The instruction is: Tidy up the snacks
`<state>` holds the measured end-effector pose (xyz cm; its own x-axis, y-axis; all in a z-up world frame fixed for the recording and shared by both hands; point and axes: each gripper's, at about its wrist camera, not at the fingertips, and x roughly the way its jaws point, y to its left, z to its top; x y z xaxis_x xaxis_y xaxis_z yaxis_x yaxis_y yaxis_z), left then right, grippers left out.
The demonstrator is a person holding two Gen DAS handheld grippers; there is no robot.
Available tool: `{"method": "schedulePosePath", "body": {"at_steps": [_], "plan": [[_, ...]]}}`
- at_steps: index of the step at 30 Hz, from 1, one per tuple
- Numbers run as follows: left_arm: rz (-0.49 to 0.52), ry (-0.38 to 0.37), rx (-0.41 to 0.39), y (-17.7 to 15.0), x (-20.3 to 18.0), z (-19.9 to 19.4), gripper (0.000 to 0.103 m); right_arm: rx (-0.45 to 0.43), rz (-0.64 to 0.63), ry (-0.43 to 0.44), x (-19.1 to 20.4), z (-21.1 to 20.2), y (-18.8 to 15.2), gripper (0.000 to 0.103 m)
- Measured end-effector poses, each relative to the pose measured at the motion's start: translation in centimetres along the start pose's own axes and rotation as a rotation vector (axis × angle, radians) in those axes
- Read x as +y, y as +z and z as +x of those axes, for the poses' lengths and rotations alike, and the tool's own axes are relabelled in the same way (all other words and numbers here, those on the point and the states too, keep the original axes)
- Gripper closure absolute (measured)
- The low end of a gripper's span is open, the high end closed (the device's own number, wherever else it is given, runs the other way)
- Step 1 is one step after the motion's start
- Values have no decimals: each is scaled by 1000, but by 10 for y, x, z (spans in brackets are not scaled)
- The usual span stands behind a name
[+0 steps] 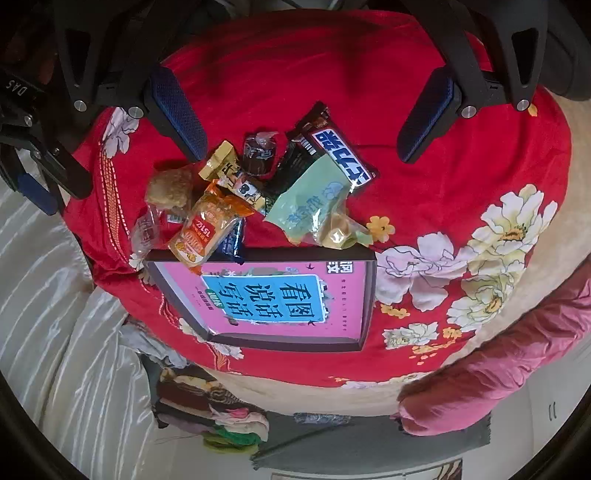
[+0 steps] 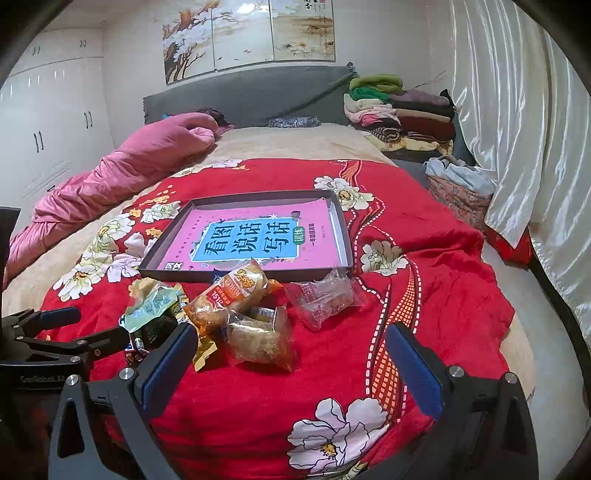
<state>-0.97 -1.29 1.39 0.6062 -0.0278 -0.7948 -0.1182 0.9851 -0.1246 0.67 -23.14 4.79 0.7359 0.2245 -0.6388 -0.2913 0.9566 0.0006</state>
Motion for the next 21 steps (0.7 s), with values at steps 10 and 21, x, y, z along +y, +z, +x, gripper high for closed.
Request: {"method": "schedulePosePath", "body": {"at_steps": [10,21], "plan": [[6,-7,-1,0,-2,-1,1,2,1,0,-1,0,0,0],[9,-14,2,0,-4,-2,1,1,0,3,-1,0,0,0]]}}
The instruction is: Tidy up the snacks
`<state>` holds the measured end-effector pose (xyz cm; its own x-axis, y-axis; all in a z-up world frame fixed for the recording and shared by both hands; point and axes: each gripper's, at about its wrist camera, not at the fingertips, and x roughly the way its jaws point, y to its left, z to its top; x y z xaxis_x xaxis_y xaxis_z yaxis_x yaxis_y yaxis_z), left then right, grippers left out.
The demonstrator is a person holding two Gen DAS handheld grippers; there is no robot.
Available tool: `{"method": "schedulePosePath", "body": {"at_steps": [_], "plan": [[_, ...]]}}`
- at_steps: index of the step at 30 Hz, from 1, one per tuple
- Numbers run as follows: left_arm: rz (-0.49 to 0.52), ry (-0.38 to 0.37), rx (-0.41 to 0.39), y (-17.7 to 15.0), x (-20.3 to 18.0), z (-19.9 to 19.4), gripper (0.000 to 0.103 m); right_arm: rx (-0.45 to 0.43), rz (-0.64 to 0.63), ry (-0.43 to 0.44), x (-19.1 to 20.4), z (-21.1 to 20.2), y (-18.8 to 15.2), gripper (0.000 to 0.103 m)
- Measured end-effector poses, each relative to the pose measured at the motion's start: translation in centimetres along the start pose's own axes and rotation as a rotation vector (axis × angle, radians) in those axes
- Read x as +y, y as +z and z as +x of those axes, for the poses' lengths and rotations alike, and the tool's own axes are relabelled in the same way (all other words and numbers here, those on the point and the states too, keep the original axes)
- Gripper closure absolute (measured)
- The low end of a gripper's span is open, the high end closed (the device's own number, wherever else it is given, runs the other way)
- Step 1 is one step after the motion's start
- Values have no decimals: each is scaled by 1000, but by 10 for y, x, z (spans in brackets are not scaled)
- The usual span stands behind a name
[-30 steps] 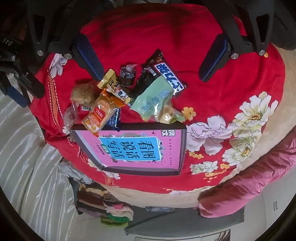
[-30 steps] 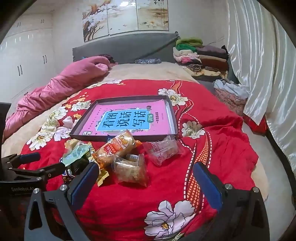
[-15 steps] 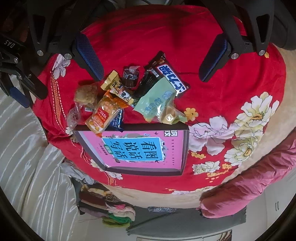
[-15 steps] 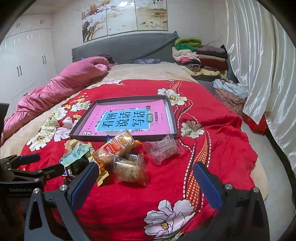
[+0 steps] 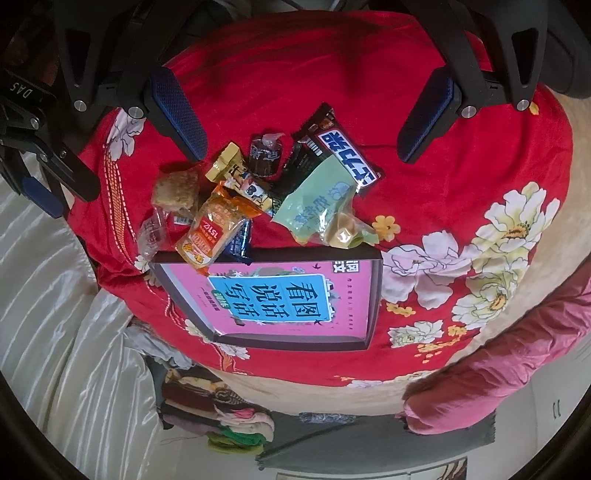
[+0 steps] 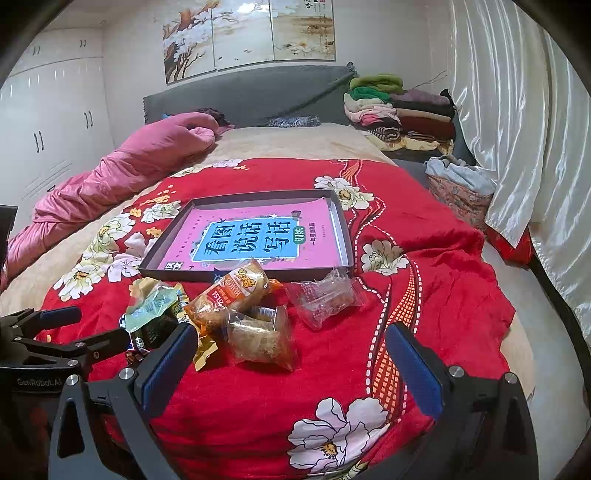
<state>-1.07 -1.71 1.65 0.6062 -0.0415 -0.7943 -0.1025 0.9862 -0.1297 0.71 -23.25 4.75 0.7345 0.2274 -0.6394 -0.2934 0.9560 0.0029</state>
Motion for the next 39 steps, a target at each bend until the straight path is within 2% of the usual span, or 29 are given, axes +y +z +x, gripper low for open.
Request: {"method": "schedulePosePath", "body": {"at_steps": [26,39], "plan": [[-2,-9,6,-2,-2,3,1,10,9,5,0,4,-1,0],[-38,-46,2,1,7,5,1,31,49,27,-6,14,2,0]]}}
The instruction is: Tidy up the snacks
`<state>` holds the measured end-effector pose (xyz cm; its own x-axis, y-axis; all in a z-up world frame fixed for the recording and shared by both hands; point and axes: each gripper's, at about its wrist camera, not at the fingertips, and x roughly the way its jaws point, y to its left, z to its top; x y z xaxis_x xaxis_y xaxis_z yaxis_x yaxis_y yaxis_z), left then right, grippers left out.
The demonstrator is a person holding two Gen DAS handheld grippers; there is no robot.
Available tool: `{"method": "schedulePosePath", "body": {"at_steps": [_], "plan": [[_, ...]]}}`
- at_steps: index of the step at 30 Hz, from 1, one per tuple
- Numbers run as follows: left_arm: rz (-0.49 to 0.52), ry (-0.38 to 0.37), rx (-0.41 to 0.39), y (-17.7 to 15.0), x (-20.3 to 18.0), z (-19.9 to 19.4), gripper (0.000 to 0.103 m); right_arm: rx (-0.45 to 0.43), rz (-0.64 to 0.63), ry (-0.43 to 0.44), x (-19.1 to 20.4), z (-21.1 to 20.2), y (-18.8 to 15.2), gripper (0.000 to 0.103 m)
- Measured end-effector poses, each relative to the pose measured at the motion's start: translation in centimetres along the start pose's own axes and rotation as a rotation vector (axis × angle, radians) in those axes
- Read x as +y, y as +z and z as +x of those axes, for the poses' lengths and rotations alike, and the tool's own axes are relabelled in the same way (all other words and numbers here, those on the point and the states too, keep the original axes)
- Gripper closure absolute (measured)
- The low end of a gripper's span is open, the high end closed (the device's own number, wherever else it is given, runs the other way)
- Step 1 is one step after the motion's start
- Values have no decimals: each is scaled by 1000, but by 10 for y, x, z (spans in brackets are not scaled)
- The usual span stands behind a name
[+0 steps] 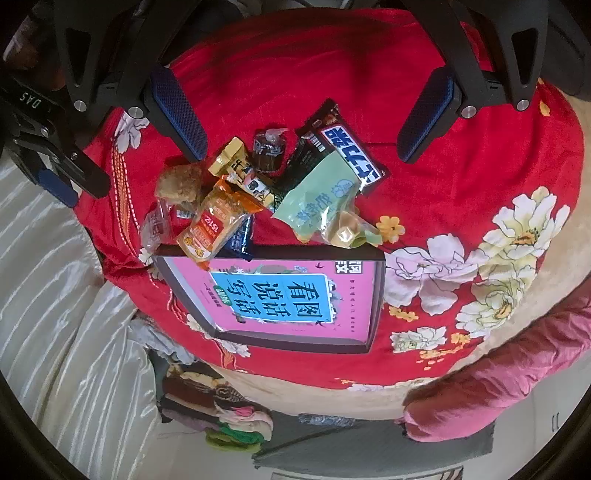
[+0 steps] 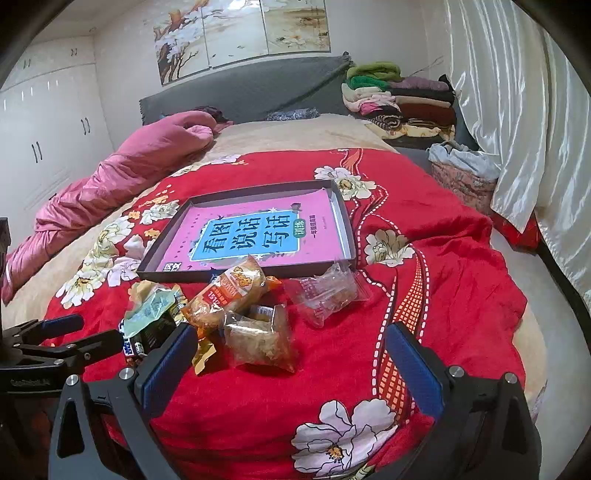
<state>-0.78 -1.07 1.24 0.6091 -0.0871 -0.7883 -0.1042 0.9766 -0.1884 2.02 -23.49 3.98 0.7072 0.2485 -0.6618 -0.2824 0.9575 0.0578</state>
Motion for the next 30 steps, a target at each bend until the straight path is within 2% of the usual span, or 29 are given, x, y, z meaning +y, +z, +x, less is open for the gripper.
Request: {"method": "schedulePosePath", "body": {"at_steps": [20,26,30], "plan": [[-137,4,-9,28,47,21,2,6,20,1,-16,25,3,0],[-191,-15,13,39,56,37,8,23,58,-9,-28,37,6,0],[-221,-27,39,41,59,50,21,58,134,1,-44,47,7,0]]}}
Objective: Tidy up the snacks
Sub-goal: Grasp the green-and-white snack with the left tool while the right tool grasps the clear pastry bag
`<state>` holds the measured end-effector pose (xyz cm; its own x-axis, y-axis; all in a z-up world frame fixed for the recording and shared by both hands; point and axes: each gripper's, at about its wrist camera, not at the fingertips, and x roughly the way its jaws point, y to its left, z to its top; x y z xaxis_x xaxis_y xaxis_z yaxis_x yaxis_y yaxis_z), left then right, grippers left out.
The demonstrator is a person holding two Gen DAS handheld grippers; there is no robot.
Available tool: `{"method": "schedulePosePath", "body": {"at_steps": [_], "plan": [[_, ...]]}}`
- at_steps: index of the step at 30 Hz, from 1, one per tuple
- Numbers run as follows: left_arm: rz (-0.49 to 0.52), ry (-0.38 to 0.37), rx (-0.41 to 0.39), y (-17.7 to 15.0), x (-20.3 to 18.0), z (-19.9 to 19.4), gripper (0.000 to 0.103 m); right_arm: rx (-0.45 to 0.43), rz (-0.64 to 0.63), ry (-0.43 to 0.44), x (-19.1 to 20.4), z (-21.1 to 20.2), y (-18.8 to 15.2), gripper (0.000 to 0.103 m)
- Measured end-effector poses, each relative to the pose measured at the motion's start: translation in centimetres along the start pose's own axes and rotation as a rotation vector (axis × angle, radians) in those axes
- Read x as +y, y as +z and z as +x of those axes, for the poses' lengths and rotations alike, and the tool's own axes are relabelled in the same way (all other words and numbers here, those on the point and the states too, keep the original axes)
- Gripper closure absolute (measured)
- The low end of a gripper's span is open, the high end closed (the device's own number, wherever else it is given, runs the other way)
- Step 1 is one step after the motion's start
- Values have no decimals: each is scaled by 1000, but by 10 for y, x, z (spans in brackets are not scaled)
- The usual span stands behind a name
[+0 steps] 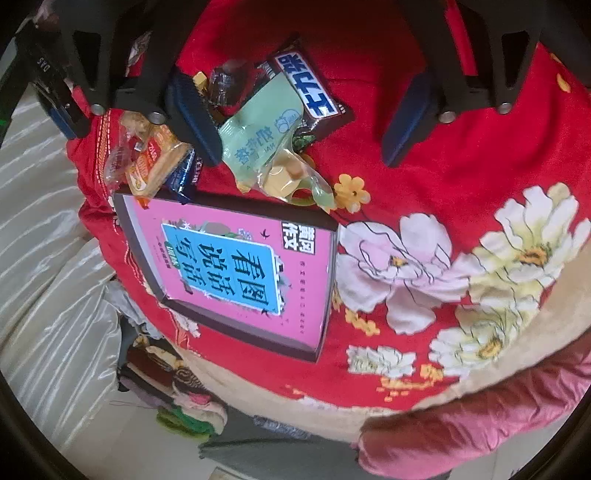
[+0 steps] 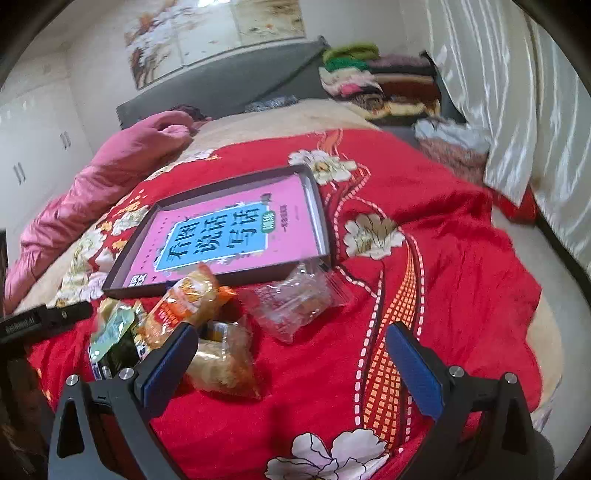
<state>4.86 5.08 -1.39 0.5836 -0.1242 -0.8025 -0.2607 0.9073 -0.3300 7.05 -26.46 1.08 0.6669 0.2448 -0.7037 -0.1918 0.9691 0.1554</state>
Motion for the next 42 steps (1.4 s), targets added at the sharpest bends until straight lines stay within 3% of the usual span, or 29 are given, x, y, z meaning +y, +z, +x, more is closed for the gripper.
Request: {"method": "schedulePosePath", "body": {"at_steps": [6,13,18,23,32,37,42], "plan": [[-15,-33,31,3,-3,14,32,62,140,28,-23,18,5,0],[-30,-32,26,8,-4,20,32,112,296,106,-44,39,6,0],[-44,-30,31,11,-1,26,35,135,358,149,-50,52,10,10],[-64,-27,42,12,2,33,42,154,329,177,-41,66,15,28],[-106,-69,67,13,7,42,56,180,153,196,-15,82,20,59],[-132,-113,86,14,8,48,65,133,100,168,-16,73,22,62],[-153,-151,94,15,11,51,68,64,38,143,-14,59,26,64]]}}
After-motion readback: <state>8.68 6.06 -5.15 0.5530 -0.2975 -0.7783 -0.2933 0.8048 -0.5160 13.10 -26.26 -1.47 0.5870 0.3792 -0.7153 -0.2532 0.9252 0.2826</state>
